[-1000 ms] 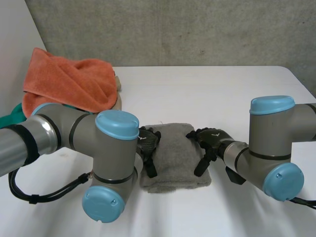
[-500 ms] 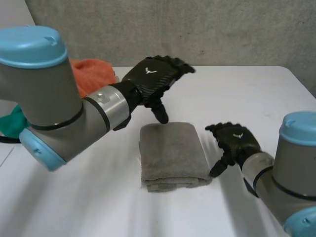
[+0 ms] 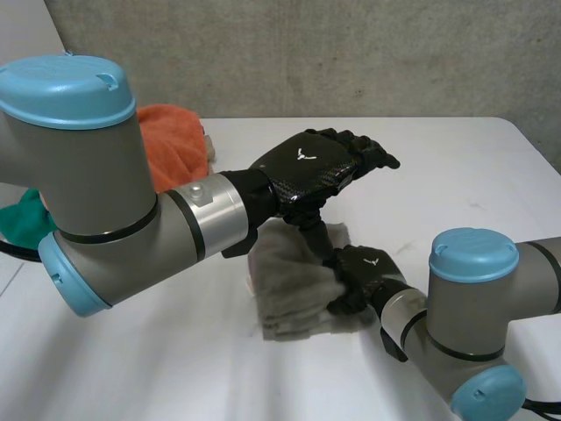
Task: Fold the laundry.
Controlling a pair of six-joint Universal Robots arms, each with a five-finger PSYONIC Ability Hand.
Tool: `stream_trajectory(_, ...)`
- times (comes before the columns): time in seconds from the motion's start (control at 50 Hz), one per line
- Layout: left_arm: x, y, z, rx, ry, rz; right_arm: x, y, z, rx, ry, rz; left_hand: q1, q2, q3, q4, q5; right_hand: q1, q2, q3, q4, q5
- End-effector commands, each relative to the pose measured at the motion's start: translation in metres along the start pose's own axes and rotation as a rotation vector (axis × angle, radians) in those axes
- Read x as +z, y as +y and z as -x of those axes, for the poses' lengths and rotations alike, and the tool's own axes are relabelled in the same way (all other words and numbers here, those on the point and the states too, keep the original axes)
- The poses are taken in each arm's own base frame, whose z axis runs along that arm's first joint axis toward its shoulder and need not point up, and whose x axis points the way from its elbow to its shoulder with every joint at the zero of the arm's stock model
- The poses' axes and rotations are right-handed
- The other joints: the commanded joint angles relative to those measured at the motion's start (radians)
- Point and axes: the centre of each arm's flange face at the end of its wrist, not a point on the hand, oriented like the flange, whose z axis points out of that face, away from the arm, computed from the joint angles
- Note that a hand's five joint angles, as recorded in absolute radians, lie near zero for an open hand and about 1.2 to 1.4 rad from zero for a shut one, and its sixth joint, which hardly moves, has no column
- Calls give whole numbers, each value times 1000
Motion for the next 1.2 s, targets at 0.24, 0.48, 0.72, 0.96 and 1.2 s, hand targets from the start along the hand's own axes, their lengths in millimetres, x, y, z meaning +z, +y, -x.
stream_trajectory(0.24,-4,-19,0,33,-8,-49,58,-80,-114,-74,323,-263,-13,-34,-38,-28,-49,522,397,382,349,383)
stream_trajectory(0.48,-10,-42,-4,63,-10,-107,101,-117,-273,-9,615,-338,-13,-34,-38,-28,-49,522,397,382,349,383)
stream_trajectory(0.72,-8,-43,-7,62,-1,-111,91,-118,-373,3,745,-392,-13,-34,-38,-28,-49,522,397,382,349,383)
stream_trajectory(0.96,-4,-47,-9,71,6,-126,57,-118,-418,33,834,-381,-13,-34,-38,-28,-49,-700,-825,-839,-873,-839)
stream_trajectory(1.2,-6,-45,-10,65,5,-118,26,-142,-408,-295,890,-174,-13,-34,-38,-28,-49,-700,-825,-839,-873,-839)
